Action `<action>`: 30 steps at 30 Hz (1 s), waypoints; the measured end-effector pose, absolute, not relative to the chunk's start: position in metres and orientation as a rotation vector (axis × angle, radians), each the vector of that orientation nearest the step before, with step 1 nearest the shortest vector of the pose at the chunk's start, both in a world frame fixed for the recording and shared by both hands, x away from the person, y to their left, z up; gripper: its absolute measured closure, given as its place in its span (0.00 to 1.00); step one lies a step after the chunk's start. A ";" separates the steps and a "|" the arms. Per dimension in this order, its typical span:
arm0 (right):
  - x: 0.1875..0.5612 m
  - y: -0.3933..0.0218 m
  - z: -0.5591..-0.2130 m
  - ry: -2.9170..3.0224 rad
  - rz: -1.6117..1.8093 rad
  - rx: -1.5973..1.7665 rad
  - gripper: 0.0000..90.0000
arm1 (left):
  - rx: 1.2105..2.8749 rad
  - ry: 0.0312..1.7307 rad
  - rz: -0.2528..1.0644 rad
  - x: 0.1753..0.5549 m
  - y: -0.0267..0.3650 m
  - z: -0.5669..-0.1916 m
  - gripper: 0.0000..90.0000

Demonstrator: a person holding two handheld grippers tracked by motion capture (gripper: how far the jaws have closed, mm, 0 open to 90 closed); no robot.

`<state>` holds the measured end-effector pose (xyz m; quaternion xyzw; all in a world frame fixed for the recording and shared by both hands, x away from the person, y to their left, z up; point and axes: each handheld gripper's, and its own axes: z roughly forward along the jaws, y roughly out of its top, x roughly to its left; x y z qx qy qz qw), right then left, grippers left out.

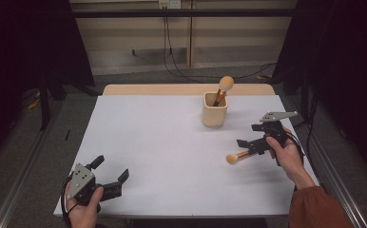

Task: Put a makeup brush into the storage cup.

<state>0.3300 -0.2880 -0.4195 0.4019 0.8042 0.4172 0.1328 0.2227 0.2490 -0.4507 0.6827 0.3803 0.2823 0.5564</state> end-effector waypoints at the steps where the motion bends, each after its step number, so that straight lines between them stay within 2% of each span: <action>1: 0.330 -0.288 -0.419 2.360 1.193 1.153 0.04 | 1.612 0.898 0.667 0.223 0.249 -0.451 0.03; 17: 0.342 -0.284 -0.415 2.627 0.885 1.040 0.03 | 1.611 0.888 0.659 0.223 0.248 -0.451 0.03; 30: 0.354 -0.276 -0.415 2.826 0.698 0.888 0.06 | 1.619 0.893 0.653 0.224 0.248 -0.452 0.03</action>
